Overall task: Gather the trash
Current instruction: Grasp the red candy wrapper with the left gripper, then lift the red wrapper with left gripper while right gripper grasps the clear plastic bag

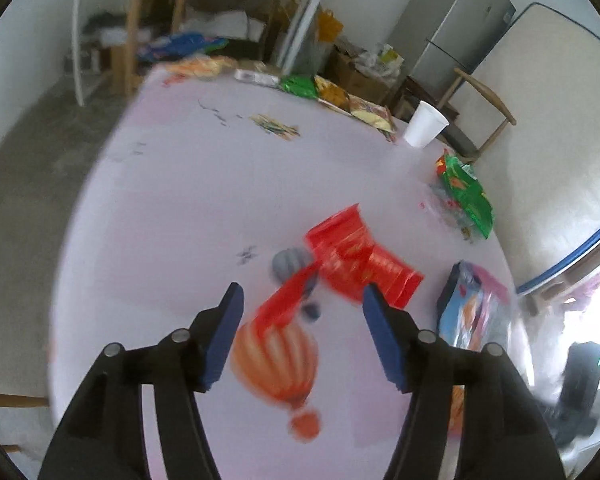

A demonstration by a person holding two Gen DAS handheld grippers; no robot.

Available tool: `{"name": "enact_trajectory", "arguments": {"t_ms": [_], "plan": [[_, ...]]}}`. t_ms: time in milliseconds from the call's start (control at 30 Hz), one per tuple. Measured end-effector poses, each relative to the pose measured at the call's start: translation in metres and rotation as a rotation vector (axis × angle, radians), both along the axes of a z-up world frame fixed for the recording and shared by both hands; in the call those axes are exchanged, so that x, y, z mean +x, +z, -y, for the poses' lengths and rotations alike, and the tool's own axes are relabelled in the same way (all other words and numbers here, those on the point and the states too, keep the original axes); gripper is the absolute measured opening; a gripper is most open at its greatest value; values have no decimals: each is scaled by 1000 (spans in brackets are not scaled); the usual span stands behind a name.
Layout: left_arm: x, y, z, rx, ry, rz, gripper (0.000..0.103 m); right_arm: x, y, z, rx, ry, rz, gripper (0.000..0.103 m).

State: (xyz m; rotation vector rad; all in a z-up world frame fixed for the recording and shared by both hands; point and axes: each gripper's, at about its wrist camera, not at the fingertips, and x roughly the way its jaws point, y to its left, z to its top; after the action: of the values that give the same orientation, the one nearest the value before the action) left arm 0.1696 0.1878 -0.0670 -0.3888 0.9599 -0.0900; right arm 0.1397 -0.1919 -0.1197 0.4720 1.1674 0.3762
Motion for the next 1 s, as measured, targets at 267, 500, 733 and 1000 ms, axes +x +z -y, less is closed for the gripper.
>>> {"name": "enact_trajectory", "arguments": {"t_ms": [267, 500, 733, 1000], "plan": [[54, -28, 25, 32, 15, -71, 60, 4, -3, 1, 32, 9, -24, 16], [60, -39, 47, 181, -60, -16, 18, 9, -2, 1, 31, 21, -45, 16], [57, -39, 33, 171, -40, 40, 8, 20, 0, -12, -13, 32, -51, 16], [35, -2, -31, 91, 129, 149, 3, 56, 0, -56, -47, 103, -62, 19]]}}
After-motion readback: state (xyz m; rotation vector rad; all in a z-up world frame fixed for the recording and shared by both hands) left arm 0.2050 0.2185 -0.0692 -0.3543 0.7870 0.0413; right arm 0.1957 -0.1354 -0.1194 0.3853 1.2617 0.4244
